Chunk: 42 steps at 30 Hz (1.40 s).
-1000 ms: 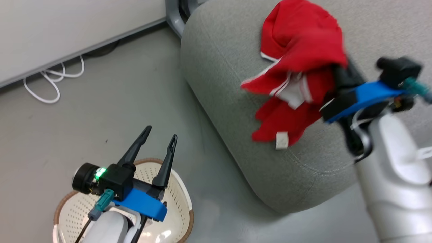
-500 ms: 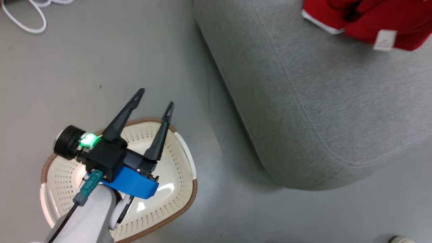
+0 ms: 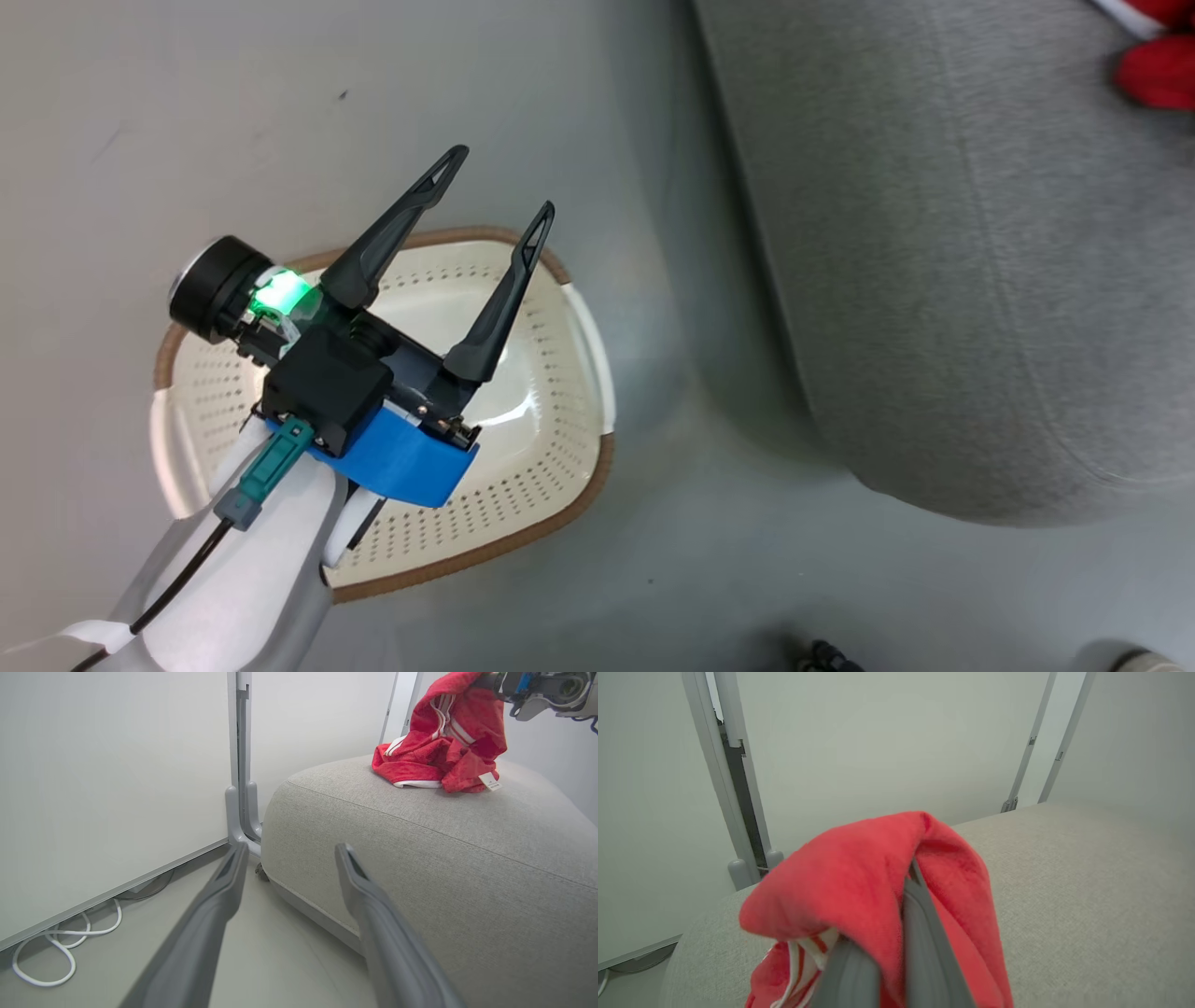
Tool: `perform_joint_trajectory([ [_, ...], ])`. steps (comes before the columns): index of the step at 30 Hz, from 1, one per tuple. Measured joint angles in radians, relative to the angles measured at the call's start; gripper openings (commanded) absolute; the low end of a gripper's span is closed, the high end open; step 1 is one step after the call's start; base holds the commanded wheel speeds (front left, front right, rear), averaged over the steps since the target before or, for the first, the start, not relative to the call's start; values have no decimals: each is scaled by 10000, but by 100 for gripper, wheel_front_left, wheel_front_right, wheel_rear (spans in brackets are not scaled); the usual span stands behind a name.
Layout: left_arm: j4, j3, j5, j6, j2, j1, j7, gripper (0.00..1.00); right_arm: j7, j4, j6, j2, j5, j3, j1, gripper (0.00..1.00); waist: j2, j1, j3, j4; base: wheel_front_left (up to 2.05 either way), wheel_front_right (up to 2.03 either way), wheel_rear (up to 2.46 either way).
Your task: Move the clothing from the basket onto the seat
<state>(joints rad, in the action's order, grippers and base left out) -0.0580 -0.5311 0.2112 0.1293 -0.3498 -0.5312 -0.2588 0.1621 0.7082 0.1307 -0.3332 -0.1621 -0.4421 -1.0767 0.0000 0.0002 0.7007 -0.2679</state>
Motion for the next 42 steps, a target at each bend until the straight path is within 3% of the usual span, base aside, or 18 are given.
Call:
perform_joint_trajectory([
  [3, 6, 8, 2, -8, 79, -36, -15, 100, 134, 545, 0, -40, 257, -236, 17, 0, 0, -1, 180, 353, 0, 0, 0],
  [4, 4, 15, 2, -12, 92, -36, -17, 100, 155, 708, 0, -46, 355, -242, 15, 32, 0, 0, 228, 456, 0, 0, 0],
  [5, -8, 36, 2, -15, 94, -36, -19, 100, 155, 884, 0, -58, 483, -234, 13, 76, 0, 0, 272, 552, 0, 0, 0],
  [6, -21, 54, 2, -31, 100, -36, -25, 100, 150, 1047, 0, -59, 543, -253, 8, 100, 0, 0, 304, 632, 0, 0, 0],
  [24, -48, 848, 150, -56, 811, 504, -29, 100, 608, 2086, 0, -192, 982, 424, 182, 100, 0, -1, -621, 863, 0, 0, 0],
  [34, -784, 1572, 537, -52, 1352, 1534, -29, 100, 874, 2013, 0, 98, 1041, 1337, 1555, 100, 0, -3, -2168, 908, 0, 0, 0],
  [42, -1331, 2474, 617, -36, 1747, 2814, -31, 100, 978, 1269, 0, 644, 1158, 2658, 3281, 100, 0, -3, -3729, 994, 0, 0, 0],
])
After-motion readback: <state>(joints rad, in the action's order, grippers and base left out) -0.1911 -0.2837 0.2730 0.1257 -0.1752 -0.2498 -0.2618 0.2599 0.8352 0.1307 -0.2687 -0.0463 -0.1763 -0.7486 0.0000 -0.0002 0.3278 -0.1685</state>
